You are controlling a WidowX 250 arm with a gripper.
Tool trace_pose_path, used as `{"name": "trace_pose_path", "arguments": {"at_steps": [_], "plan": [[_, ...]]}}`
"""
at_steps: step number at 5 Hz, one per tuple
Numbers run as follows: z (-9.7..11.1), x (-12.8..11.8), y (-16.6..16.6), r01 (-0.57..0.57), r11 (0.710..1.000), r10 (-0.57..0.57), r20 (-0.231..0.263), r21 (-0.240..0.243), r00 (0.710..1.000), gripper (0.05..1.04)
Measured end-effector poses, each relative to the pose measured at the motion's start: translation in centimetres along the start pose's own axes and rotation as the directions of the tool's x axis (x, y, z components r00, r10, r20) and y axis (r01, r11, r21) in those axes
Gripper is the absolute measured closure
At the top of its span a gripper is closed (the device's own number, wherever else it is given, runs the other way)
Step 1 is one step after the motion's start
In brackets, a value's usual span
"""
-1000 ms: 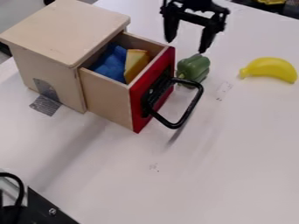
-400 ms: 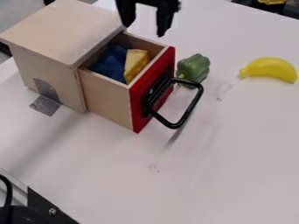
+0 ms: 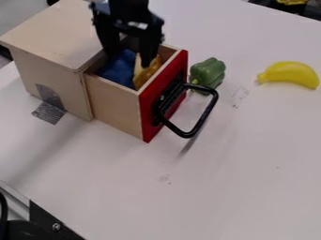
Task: Move the yellow object to the upper right of the table
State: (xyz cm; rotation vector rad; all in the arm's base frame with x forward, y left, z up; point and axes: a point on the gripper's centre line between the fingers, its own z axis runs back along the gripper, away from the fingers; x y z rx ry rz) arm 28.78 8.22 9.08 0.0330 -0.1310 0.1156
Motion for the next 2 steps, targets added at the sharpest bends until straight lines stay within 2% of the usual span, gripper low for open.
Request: {"name": "trace_pose_path", "arguments": {"at_steps": [1,2], "plan": [[-1.65,-0.81,0.00,0.009,1.000,-0.009,-0.015,0.020,1.000,0.086],[-2.49,-0.80,-0.38,0.025,0.999,-0.024,-0.009,0.048,1.000,0.122]]}}
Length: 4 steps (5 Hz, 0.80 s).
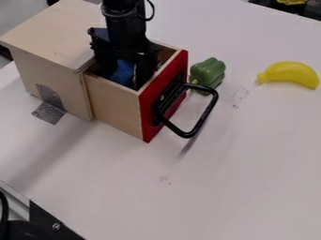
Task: Move the yellow object to the upper right of the table
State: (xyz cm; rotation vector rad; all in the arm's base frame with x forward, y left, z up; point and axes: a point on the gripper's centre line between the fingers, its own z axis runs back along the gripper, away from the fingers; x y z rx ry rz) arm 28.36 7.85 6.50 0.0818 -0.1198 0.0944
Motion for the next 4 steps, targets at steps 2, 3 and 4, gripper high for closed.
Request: {"name": "trace_pose_path", "arguments": {"at_steps": [2,3,4], "plan": [[0.0,0.0,-0.5,0.004,1.000,-0.004,-0.008,-0.003,1.000,0.691],[1.4,0.7,-1.2,0.011,1.000,-0.011,0.021,-0.021,1.000,0.888],[4.7,2.2,-1.8,0.023,0.999,-0.021,0.093,-0.026,0.995,0.923]]}}
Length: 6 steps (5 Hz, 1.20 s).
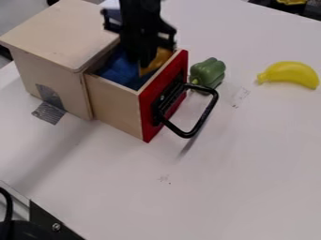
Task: Move the yellow object to the upper right of the table
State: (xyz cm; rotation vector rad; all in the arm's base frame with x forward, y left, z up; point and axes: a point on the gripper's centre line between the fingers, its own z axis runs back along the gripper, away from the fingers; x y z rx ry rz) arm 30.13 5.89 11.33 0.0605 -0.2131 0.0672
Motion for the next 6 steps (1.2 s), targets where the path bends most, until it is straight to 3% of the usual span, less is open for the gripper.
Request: {"name": "trace_pose_path", "arguments": {"at_steps": [1,2,3,4,6], "plan": [[3.7,2.6,-0.4,-0.018,1.000,0.019,0.049,-0.018,0.999,0.940],[4.9,5.6,-2.6,0.001,0.996,0.005,0.067,-0.087,0.998,0.940],[2.5,9.0,-5.2,0.055,0.990,-0.049,0.046,-0.128,0.998,0.940],[-2.0,11.5,-7.7,0.105,0.987,-0.106,-0.001,-0.125,0.994,0.940],[-9.1,15.3,-10.5,0.150,0.986,-0.150,0.006,-0.073,0.989,0.941]]}}
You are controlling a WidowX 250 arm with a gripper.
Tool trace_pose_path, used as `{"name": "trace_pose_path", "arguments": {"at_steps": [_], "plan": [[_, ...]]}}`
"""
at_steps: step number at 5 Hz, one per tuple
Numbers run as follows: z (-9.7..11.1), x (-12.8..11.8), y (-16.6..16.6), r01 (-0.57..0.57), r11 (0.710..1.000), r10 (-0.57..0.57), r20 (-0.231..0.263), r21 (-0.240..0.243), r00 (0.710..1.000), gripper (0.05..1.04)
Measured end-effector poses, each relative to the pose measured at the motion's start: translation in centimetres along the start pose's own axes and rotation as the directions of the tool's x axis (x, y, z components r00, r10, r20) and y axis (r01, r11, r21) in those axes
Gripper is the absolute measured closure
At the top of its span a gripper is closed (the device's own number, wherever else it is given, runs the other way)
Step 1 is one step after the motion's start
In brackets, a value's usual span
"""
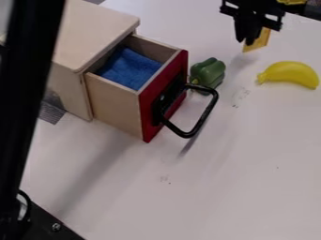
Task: Move the yellow object to the upper right of the table
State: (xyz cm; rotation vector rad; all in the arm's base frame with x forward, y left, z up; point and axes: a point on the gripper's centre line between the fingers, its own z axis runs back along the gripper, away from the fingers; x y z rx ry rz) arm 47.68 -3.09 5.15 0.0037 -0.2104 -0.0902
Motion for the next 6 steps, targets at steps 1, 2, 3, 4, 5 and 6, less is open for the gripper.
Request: {"name": "trace_pose_path", "arguments": {"at_steps": [1,2,3,4,5,6], "plan": [[-2.7,0.6,-1.4,0.027,1.000,-0.027,-0.018,0.012,0.999,0.947],[-3.0,1.0,-1.9,0.026,1.000,-0.026,-0.022,0.002,0.999,0.941],[-3.1,0.5,-2.1,0.013,1.000,-0.013,-0.056,-0.006,0.998,0.736],[-1.1,0.5,-2.1,-0.024,1.000,0.023,-0.060,-0.009,0.998,0.440],[4.6,1.5,-2.0,-0.044,0.999,0.045,0.016,-0.016,0.999,0.159],[6.0,-0.1,-1.8,-0.049,0.999,0.049,-0.016,-0.014,0.999,0.083]]}}
